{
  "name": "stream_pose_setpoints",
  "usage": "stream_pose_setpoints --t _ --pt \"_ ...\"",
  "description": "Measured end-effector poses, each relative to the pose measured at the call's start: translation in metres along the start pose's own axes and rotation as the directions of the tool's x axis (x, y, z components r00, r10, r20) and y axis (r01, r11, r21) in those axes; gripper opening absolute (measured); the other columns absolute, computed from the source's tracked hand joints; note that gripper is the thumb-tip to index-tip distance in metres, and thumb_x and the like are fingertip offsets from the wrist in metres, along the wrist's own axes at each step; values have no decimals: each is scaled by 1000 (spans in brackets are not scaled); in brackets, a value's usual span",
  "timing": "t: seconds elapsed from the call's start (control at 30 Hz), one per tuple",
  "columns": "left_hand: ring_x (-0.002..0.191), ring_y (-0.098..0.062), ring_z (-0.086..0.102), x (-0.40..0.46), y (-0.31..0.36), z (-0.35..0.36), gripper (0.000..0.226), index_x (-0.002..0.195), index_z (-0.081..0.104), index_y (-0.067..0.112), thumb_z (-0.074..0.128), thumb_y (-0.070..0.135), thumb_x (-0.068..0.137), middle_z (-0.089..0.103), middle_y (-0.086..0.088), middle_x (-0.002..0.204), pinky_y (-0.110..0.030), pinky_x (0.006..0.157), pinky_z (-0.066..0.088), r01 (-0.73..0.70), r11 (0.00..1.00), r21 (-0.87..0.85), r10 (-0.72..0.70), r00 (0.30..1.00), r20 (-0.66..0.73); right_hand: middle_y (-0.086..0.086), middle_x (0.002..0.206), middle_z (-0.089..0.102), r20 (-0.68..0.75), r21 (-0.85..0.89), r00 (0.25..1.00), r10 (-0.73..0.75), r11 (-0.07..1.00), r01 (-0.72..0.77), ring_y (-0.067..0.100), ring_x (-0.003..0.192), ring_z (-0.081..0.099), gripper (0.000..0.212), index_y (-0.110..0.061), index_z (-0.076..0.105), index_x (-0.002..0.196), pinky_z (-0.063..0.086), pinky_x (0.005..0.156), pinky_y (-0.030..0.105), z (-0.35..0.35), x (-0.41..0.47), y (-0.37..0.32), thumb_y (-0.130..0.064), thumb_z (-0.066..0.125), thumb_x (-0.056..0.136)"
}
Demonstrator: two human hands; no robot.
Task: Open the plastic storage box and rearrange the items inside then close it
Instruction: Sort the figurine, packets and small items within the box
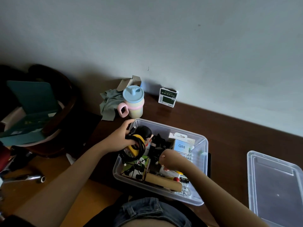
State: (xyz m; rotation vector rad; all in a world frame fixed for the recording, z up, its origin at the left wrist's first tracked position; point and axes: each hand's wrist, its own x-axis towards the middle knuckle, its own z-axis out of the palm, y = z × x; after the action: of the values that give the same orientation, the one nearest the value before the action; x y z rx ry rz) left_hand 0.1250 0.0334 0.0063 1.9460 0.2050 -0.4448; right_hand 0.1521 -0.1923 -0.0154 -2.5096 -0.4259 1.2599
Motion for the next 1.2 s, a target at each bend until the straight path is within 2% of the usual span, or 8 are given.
stream_pose_setpoints --t 0.1,0.2,0.4,0.73,0.83,0.97,1.1,1.2 --pt "105 -7 61 -1 -4 5 46 125 49 23 67 13 84 65 6 108 -25 87 51 5 994 112 -11 998 56 4 61 37 -62 -131 997 46 990 -54 18 55 39 33 -11 35 59 29 47 25 18 16 -8 1 43 89" --pt "103 -11 62 0 -4 12 33 117 56 20 65 17 86 66 2 107 -36 92 51 19 992 124 -27 998 60 7 72 50 -71 -176 992 102 978 -113 27 75 57 16 -4 55 79 41 57 28 31 28 -11 5 45 87" --pt "98 -20 61 4 -3 16 24 105 58 10 66 11 82 65 -5 98 -39 86 48 -16 998 56 27 977 -210 15 107 67 -202 -106 963 178 974 -202 30 99 64 31 -2 64 103 43 66 32 44 44 -17 10 42 86" --pt "108 6 50 18 1 31 52 123 48 22 59 -6 81 54 7 116 -6 91 38 -229 973 7 226 956 -185 6 72 51 -137 -285 986 91 950 -127 24 74 53 24 -9 49 70 43 62 30 17 21 -12 -20 56 90" --pt "109 -18 50 25 5 40 51 125 51 15 59 -9 80 47 2 113 -25 97 41 -285 949 131 306 935 -181 11 82 59 -158 -358 984 85 924 -137 23 74 51 18 -10 60 83 42 64 28 -2 -3 8 -26 54 89" --pt "117 -22 51 30 9 54 53 130 50 16 59 -6 82 56 2 117 -34 101 40 -280 920 275 317 943 -101 7 104 65 -225 -417 963 146 879 -230 25 95 62 20 -11 65 100 42 68 28 -21 -29 39 -26 56 91" --pt "117 -23 47 33 9 65 60 139 38 30 62 15 86 49 1 125 -38 93 39 -226 668 709 323 946 -2 7 105 65 -274 -597 958 90 765 -242 24 102 58 19 -9 64 100 43 75 29 -16 -38 53 -2 53 86" --pt "121 -23 39 32 14 72 62 136 39 31 66 23 81 38 -1 134 -40 95 35 -250 571 782 333 941 57 6 108 66 -243 -694 970 -13 701 -164 24 109 52 17 -11 66 102 39 94 33 -9 -36 64 -9 55 88"
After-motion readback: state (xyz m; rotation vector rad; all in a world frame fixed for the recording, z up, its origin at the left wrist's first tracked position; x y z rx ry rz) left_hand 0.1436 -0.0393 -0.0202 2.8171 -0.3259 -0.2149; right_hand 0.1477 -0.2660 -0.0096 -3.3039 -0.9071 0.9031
